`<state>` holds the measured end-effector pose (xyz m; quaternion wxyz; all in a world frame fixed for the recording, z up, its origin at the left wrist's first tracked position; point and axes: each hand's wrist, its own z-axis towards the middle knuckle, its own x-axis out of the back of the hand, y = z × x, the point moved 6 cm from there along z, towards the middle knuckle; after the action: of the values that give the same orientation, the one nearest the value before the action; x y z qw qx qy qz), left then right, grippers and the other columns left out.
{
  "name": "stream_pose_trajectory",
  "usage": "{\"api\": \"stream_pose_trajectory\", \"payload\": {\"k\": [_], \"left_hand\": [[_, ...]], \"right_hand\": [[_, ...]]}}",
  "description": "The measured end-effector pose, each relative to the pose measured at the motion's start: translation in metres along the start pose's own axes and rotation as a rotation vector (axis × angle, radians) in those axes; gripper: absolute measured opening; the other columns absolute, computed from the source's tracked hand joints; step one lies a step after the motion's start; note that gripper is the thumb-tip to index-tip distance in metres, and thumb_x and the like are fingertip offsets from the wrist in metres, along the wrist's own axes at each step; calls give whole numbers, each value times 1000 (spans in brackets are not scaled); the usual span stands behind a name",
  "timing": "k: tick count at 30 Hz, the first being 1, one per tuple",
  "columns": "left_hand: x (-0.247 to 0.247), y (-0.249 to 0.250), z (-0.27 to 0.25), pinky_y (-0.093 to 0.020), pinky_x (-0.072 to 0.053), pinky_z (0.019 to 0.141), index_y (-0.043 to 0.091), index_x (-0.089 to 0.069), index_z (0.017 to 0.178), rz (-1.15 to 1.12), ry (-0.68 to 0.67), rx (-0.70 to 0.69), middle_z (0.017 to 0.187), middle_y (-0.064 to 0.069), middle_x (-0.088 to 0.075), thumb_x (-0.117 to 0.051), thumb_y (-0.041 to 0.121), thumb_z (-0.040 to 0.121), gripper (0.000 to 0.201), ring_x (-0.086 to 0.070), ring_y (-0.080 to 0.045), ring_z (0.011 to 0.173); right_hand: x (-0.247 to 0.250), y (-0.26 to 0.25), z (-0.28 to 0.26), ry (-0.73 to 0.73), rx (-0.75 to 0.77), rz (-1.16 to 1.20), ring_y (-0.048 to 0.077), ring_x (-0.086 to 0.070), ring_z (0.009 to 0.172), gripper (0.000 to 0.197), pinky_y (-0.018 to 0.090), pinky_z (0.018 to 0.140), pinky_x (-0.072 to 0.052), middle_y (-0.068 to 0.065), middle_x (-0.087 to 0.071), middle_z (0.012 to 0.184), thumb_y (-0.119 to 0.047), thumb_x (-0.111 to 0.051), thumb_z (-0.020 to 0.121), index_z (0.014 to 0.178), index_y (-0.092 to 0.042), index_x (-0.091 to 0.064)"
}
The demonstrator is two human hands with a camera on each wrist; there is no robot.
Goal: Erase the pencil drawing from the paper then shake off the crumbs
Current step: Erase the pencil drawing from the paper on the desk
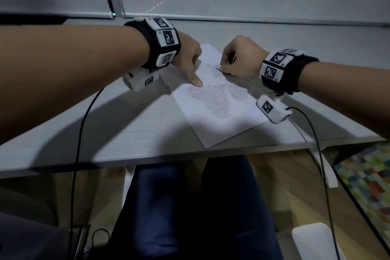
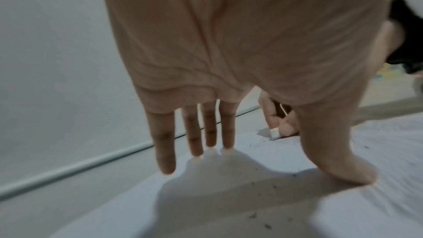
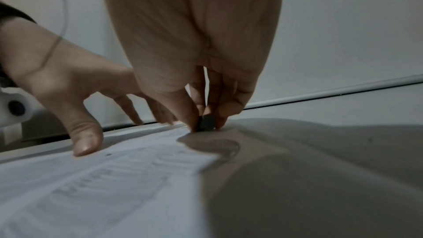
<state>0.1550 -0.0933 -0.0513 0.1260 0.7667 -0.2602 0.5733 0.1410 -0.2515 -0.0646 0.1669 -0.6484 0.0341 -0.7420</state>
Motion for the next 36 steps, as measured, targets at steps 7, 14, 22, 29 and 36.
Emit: {"api": "stream_pose_trajectory", "payload": {"k": [7, 14, 22, 29, 36], "left_hand": [[-7, 0, 2, -42, -24, 121, 34, -23, 166, -139, -71, -32, 169, 4, -26, -86, 69, 67, 123, -29, -23, 155], [-12, 2, 11, -49, -35, 111, 46, -19, 164, -13, -63, -29, 155, 3, -32, -78, 85, 55, 131, -36, -33, 147], [-12, 3, 13, -51, -35, 113, 45, -17, 165, -8, -105, -6, 157, 3, -28, -82, 81, 57, 131, -32, -33, 149], [-17, -2, 14, -52, -27, 119, 46, -12, 165, -39, -119, 12, 168, 8, -15, -80, 82, 59, 131, -21, -30, 156], [-19, -4, 13, -54, -25, 120, 53, -9, 164, -32, -141, 6, 169, 10, -14, -80, 88, 48, 141, -20, -30, 157]], "right_hand": [[1, -9, 2, -30, 39, 31, 10, -61, 64, 8, 22, 67, -53, -3, -72, 73, -20, -77, 85, 80, -14, -78], [-6, -15, 10, -19, 18, 17, 16, -63, 65, 10, 28, 69, -57, 2, -72, 73, -14, -72, 84, 81, -8, -79], [-8, -21, 15, -62, 36, 15, 15, -62, 62, 8, 24, 63, -50, 2, -72, 69, -15, -75, 81, 75, -13, -80], [-15, -33, 9, -92, 91, 49, 17, -64, 62, 8, 24, 63, -53, 1, -71, 67, -17, -73, 79, 72, -15, -76], [-8, -22, 18, -30, -6, 36, 18, -62, 65, 9, 26, 64, -52, 6, -74, 72, -14, -74, 78, 77, -8, -81]]}}
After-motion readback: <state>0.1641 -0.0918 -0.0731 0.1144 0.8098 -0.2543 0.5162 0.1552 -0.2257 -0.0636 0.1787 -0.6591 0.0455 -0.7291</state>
